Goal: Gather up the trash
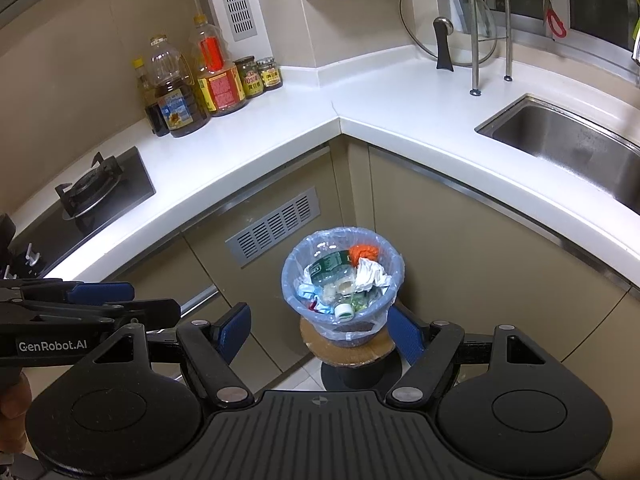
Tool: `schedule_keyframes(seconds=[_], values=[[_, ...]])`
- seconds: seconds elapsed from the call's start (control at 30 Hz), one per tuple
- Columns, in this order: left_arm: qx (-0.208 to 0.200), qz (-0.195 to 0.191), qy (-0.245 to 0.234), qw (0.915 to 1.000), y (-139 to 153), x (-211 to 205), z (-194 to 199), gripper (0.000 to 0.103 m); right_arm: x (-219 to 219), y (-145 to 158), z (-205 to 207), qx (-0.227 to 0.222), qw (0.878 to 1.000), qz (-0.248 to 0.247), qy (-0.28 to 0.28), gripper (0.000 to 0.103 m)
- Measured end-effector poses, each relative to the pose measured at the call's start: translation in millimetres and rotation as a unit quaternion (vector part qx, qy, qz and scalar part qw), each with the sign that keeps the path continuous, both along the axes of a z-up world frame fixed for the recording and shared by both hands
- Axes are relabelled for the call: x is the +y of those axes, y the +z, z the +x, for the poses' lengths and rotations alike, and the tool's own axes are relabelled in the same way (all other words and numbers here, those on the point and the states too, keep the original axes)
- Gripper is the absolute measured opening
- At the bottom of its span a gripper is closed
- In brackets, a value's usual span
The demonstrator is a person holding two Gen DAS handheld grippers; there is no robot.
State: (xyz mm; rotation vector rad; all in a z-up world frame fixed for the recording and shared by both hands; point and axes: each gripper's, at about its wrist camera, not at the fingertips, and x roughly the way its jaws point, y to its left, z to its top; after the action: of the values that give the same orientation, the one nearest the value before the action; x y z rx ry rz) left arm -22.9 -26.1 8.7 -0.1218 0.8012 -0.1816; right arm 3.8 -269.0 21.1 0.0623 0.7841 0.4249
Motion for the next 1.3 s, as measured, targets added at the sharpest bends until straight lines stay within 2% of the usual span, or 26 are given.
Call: schedule_keyframes(seconds=[1.3], values=[[-0.002,-0.004,0.008,1.0,4.2,0.9,1.9,0.063,6.7,-2.3,2.4,0.001,1.0,-0.001,0.004,0.075]])
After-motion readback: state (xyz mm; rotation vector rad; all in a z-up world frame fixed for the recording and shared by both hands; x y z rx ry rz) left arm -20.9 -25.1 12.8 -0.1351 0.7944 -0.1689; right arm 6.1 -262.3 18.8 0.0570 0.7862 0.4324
